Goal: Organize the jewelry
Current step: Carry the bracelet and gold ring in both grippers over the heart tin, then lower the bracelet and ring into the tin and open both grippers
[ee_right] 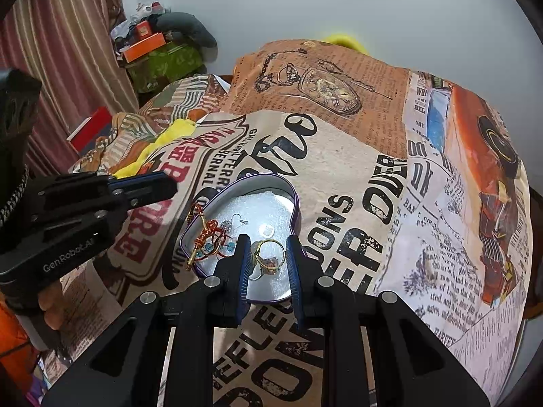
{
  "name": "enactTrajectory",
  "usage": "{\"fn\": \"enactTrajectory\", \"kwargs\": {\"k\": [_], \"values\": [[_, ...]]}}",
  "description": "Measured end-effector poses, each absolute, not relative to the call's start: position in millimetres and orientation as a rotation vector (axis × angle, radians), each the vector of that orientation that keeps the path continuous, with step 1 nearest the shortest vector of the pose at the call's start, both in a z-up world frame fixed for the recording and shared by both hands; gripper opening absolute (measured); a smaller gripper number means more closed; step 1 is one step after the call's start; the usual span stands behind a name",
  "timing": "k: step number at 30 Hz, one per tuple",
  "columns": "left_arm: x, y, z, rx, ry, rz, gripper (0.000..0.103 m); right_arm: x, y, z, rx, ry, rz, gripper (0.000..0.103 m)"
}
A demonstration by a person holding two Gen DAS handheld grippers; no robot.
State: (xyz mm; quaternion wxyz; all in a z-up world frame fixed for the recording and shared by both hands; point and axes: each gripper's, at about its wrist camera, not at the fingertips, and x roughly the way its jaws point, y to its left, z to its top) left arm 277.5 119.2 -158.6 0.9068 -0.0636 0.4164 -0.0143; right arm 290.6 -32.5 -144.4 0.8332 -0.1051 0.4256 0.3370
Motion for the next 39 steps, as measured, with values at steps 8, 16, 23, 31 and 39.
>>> {"fn": "enactTrajectory", "kwargs": {"k": [8,16,23,31,39], "values": [[275,128,-184,-0.111,0.935,-0.041,0.029,291,-30,-146,-0.225,0.911,0.712,0.019],[290,110,-193,-0.046,0.946,-0.061,0.029,291,-31,-149,-0.227,0.913,0.716,0.019],[295,106,-203,-0.023,0.976,-0.074,0.010,293,-31,-151,-0.221,0.918,0.720,0.019],[288,114,-194,-0.053,0.929,-0.049,0.005,292,-29,-148,-0.228,0.910,0.724,0.019],[279,111,-161,-0.064,0.855,-0.073,0.005,294,-21,-148,-0.243,0.905,0.736,0.020]]}}
